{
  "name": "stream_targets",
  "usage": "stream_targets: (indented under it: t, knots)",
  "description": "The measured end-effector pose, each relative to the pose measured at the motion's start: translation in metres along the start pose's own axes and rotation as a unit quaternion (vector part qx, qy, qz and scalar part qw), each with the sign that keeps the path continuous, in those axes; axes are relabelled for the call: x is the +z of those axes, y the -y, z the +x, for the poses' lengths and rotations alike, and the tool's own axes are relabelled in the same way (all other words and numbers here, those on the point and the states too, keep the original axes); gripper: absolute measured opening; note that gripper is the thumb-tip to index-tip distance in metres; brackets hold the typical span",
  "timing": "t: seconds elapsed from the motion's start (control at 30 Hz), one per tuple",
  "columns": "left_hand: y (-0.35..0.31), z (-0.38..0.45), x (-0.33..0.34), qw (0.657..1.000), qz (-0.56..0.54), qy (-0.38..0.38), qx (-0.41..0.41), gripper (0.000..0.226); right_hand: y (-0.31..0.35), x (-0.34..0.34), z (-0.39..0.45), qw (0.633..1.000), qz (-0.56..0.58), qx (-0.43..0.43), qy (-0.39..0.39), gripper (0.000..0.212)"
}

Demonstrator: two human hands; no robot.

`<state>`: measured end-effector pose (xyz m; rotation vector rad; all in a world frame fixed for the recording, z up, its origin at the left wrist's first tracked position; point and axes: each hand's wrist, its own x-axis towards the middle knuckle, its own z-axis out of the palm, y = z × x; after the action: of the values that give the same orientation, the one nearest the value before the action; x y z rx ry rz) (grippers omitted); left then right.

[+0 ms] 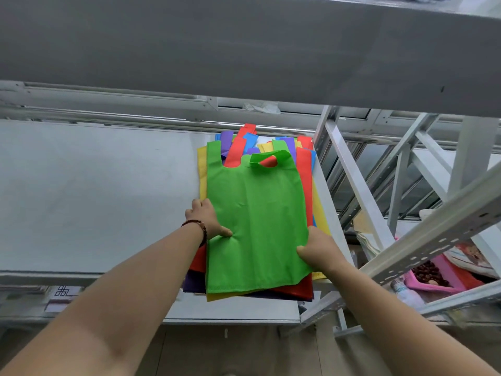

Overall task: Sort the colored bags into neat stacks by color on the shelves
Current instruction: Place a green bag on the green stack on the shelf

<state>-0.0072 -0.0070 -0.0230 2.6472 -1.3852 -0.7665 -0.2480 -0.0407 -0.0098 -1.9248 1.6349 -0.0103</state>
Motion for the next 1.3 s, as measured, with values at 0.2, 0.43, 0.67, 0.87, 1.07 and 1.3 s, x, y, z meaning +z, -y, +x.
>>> stream_targets:
  t: [0.2, 0.43, 0.67, 0.87, 1.07, 1.3]
  knots:
    - [0.010, 0.010, -0.022, 0.974, -0.195, 0.014, -0.114, 0.105, 0.012, -0.026, -0.009, 0.775, 0.571, 0.204, 0.180, 0.017]
    - [0.020, -0.011, -0.054, 0.929, -0.216, 0.216, -0.210, 0.092, 0.028, -0.044, -0.014, 0.640, 0.712, 0.194, 0.214, 0.021]
    - [0.025, -0.002, -0.033, 0.779, -0.529, 0.294, -0.160, 0.076, 0.026, -0.033, -0.037, 0.653, 0.695, 0.202, 0.220, 0.014]
    - [0.021, 0.016, -0.033, 0.776, -0.576, 0.240, -0.092, 0.033, -0.007, -0.025, -0.065, 0.747, 0.596, 0.195, 0.220, 0.003]
    - [0.010, 0.022, -0.017, 0.817, -0.506, 0.253, -0.107, 0.029, -0.041, -0.014, -0.068, 0.780, 0.534, 0.212, 0.249, 0.021]
    - [-0.006, 0.020, -0.023, 0.873, -0.439, 0.208, -0.039, 0.043, -0.031, -0.004, -0.028, 0.824, 0.477, 0.231, 0.199, 0.015]
